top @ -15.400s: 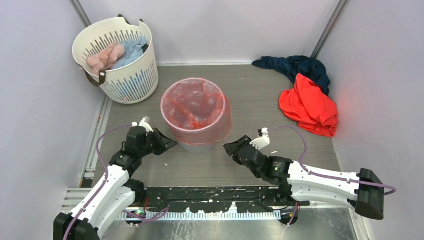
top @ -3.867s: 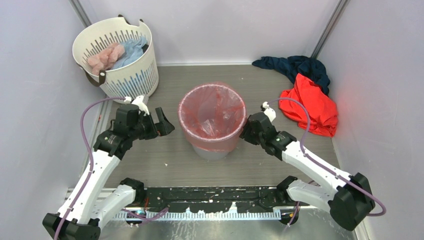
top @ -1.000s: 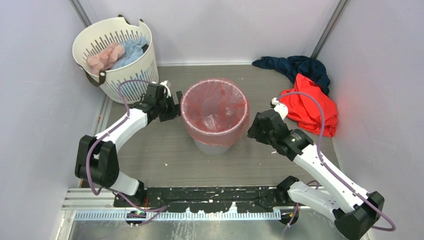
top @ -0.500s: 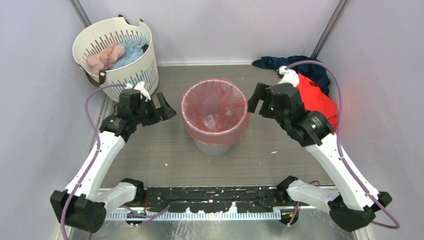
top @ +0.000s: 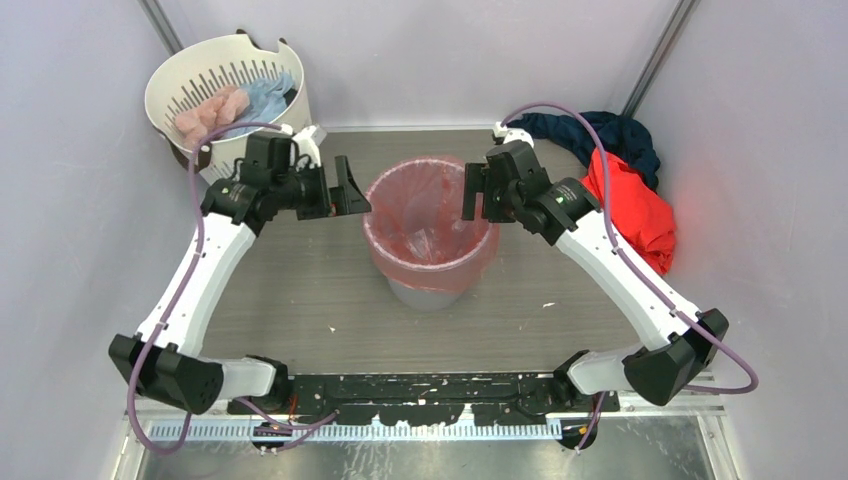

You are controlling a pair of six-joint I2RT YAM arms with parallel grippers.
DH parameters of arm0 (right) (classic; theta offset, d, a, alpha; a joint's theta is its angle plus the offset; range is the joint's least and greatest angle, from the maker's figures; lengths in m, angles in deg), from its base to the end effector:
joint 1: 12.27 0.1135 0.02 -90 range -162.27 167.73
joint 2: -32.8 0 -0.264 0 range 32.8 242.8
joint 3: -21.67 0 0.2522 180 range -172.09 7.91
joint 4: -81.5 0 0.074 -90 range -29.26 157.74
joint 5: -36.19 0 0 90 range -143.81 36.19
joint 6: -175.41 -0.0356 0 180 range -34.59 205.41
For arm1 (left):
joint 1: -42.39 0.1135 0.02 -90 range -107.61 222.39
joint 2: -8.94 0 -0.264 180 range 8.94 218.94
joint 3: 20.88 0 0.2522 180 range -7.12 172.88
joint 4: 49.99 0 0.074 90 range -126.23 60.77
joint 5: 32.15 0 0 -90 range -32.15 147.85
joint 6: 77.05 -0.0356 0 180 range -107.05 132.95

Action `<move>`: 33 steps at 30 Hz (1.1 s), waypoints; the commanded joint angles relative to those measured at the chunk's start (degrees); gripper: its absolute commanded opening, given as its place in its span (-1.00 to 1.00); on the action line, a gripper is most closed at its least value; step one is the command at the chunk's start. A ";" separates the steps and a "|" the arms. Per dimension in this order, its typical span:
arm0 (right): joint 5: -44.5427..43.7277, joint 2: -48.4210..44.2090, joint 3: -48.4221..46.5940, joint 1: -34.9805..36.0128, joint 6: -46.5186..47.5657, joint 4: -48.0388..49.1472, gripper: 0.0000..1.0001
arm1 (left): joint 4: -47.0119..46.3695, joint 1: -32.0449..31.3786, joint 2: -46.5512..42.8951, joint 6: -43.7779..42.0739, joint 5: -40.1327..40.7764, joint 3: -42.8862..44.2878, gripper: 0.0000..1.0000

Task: Put the trash bags into the trash bin

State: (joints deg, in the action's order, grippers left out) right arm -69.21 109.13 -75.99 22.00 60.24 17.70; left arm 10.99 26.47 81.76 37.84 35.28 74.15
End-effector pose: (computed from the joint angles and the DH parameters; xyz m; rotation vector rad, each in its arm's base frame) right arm 0.2305 0.1456 0.3886 -0.0457 2.2899 0.2306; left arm 0.2452 -0.0841 0.3941 0.0396 2.3165 -0.8169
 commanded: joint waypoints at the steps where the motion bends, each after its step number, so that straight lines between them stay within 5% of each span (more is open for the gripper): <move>1: 1.04 -0.92 -1.04 -0.14 -0.02 0.23 0.78 | 1.58 -2.71 1.45 -2.56 -1.29 1.41 0.99; 13: 2.08 -0.23 0.76 -0.08 -1.09 -1.66 0.70 | 3.67 -9.93 7.59 -3.48 6.44 7.14 0.98; 21: 0.97 2.87 -0.64 -0.11 -1.87 -6.53 0.66 | 7.87 -13.07 11.65 -4.09 16.00 11.44 0.60; 28: 2.06 5.19 -1.84 1.13 -2.89 -8.07 0.39 | 10.99 -17.06 15.94 -4.24 19.07 14.24 0.31; 33: 0.93 5.21 -1.99 2.03 -3.54 -8.71 -0.27 | 11.65 -18.65 16.74 -4.10 20.10 14.61 -0.34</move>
State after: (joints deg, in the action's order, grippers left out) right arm -67.46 114.51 -75.82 23.18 57.77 9.06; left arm 21.81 8.81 98.63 34.38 53.95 86.00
